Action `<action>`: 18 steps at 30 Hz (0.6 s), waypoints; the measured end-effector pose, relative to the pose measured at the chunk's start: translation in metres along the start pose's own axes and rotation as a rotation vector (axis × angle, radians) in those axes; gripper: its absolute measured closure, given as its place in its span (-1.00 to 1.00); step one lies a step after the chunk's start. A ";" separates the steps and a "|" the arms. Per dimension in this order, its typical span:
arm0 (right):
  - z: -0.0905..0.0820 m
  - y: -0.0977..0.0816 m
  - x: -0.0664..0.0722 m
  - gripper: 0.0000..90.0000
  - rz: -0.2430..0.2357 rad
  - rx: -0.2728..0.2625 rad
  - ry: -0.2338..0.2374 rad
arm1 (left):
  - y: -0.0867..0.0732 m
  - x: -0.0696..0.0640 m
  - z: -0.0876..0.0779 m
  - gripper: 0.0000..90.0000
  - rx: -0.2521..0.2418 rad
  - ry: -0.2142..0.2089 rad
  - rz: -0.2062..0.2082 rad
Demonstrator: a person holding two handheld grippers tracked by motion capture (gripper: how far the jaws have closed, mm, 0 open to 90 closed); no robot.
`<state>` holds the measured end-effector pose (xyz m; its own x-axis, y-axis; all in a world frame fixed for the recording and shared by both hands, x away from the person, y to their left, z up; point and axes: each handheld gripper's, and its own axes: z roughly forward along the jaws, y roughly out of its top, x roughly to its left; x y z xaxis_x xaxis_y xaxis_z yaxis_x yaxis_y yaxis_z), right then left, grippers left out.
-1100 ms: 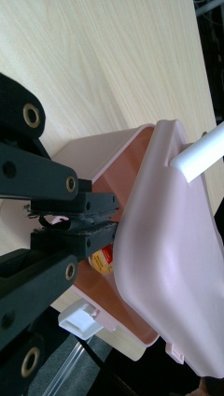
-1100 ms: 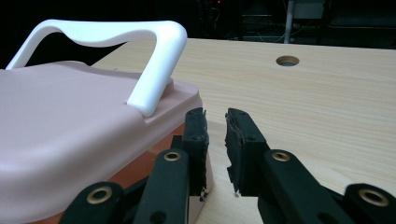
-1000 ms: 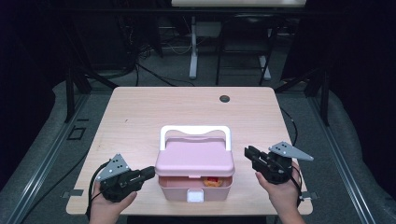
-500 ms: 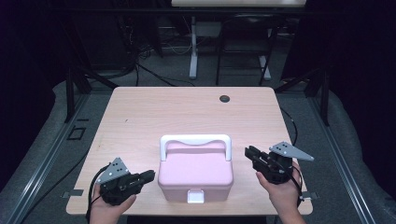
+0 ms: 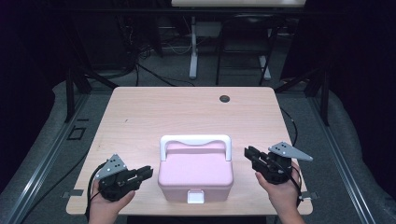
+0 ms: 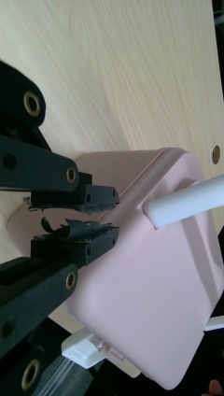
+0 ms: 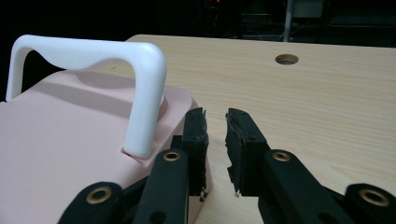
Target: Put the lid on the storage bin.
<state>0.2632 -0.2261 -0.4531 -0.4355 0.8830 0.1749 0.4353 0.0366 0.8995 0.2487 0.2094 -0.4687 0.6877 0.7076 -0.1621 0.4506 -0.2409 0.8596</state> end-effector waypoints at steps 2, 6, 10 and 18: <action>0.000 0.000 0.000 0.70 -0.002 -0.001 -0.001 | 0.002 0.002 0.001 0.67 -0.012 0.008 -0.012; 0.000 0.000 -0.001 0.65 0.002 -0.002 0.008 | 0.008 0.007 0.004 0.54 -0.020 0.022 -0.019; 0.000 0.000 -0.002 0.63 0.002 -0.006 0.010 | 0.014 0.012 0.007 0.45 -0.034 0.040 -0.025; -0.001 -0.001 -0.003 0.62 0.003 -0.007 0.011 | 0.024 0.026 0.013 0.31 -0.047 0.079 -0.050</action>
<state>0.2638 -0.2289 -0.4538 -0.4425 0.8781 0.1822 0.4313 0.0303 0.9017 0.2849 0.2133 -0.4592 0.6177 0.7683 -0.1682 0.4547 -0.1744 0.8734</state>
